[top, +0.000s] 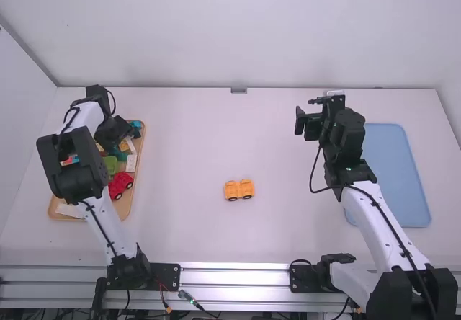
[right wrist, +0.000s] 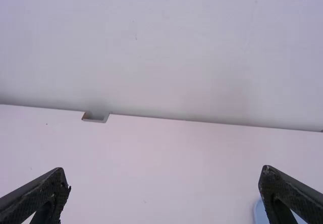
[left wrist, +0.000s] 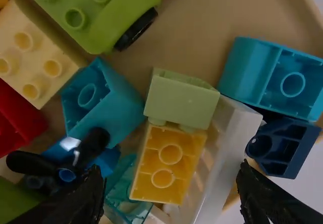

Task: Assemble lego blocks to make yellow taxi

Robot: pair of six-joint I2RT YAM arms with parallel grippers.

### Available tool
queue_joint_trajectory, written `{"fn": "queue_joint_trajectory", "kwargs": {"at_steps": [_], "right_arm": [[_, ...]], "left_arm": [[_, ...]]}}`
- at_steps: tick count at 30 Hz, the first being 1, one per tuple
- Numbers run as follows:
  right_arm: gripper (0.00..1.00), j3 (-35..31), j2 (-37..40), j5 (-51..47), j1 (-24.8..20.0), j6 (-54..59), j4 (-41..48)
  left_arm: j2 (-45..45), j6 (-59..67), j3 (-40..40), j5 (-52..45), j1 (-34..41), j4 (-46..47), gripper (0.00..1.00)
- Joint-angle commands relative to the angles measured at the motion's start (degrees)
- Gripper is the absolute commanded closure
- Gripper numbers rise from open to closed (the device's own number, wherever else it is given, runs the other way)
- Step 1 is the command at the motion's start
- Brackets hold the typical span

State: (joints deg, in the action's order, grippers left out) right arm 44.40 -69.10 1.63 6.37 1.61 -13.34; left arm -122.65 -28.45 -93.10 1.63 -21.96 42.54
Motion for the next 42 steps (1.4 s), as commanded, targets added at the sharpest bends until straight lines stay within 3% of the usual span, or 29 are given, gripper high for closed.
{"fn": "queue_joint_trajectory", "kwargs": {"at_steps": [1,10,12,13,25,29,37,42], "right_arm": [[0.01,1.81,-0.35,0.09,0.02,-0.33,-0.33],[0.01,1.81,-0.35,0.07,0.04,-0.31,-0.37],[0.01,1.81,-0.35,0.04,0.07,-0.31,-0.35],[0.01,1.81,-0.35,0.07,0.07,-0.33,-0.37],[0.01,1.81,-0.35,0.07,0.0,-0.31,-0.37],[0.01,1.81,-0.35,0.07,0.04,-0.31,-0.37],[0.01,1.81,-0.35,0.07,0.09,-0.33,-0.13],[0.01,1.81,-0.35,0.07,0.0,-0.31,0.28]], "left_arm": [[1.4,0.87,-0.28,0.83,-0.33,0.02,0.32],[3.45,0.87,-0.26,0.83,-0.55,0.13,0.29],[3.65,0.9,-0.26,0.85,-0.55,0.46,0.3],[3.65,0.66,-0.26,1.03,-0.55,0.44,0.36],[4.28,-1.84,-0.26,3.21,-0.57,2.05,0.37],[4.48,-4.31,-0.26,7.06,-0.57,3.3,0.46],[4.48,4.59,-0.15,0.92,-0.55,1.97,0.48],[4.46,5.84,0.13,0.79,-0.55,2.14,0.62]]}}
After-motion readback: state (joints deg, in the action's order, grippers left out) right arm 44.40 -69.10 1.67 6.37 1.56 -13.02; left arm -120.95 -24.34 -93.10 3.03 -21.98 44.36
